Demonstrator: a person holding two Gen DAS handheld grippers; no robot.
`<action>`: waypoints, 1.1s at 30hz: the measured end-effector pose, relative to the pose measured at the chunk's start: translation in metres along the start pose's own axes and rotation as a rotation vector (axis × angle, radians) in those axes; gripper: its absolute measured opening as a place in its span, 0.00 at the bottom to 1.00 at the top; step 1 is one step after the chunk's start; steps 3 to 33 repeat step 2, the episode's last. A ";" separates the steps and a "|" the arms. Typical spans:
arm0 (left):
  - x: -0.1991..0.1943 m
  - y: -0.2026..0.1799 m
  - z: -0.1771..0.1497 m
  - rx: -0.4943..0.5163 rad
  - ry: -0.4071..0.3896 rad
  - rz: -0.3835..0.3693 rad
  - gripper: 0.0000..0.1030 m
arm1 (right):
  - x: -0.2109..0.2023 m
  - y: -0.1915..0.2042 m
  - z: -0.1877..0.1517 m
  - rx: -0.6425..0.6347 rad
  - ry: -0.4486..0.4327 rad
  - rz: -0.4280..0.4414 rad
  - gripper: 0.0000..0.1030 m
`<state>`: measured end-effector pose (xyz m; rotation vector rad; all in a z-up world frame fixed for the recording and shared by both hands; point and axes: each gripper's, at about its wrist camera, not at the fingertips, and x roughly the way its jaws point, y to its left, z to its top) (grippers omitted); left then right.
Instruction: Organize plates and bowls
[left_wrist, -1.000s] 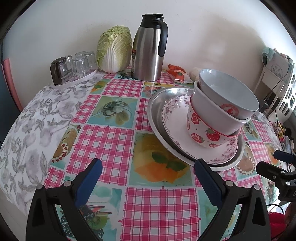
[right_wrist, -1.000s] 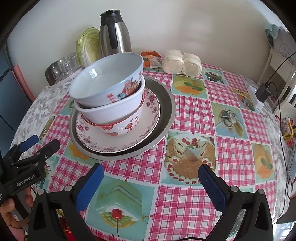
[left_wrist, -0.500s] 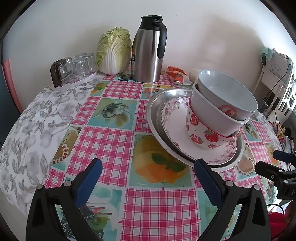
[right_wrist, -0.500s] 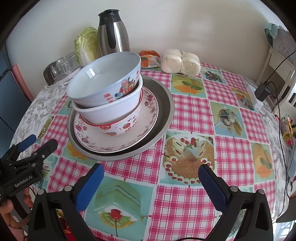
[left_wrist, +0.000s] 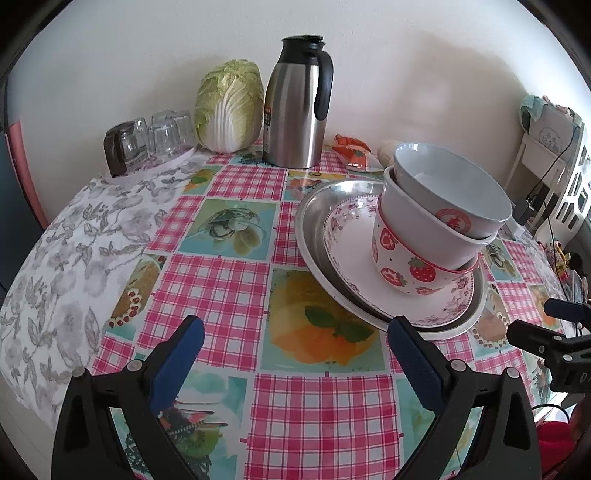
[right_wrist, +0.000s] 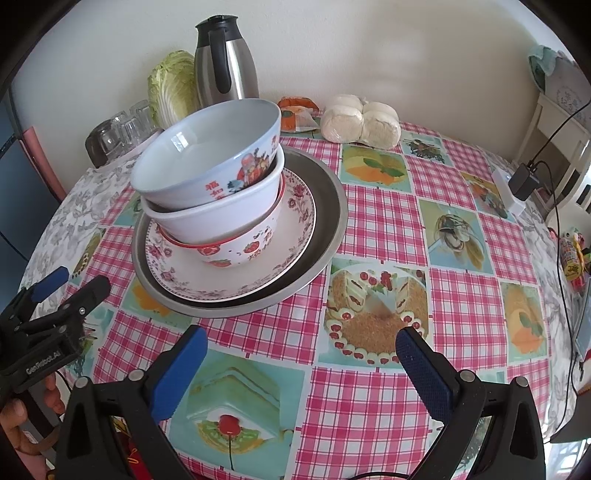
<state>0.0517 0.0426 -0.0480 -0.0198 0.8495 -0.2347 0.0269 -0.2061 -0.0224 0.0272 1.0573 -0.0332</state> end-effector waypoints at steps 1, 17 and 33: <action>-0.001 0.000 0.000 -0.001 -0.002 0.000 0.97 | 0.000 0.000 0.000 0.000 0.001 0.000 1.00; -0.001 0.001 0.001 -0.003 -0.004 -0.001 0.97 | 0.000 0.000 0.000 0.001 0.001 0.000 1.00; -0.001 0.001 0.001 -0.003 -0.004 -0.001 0.97 | 0.000 0.000 0.000 0.001 0.001 0.000 1.00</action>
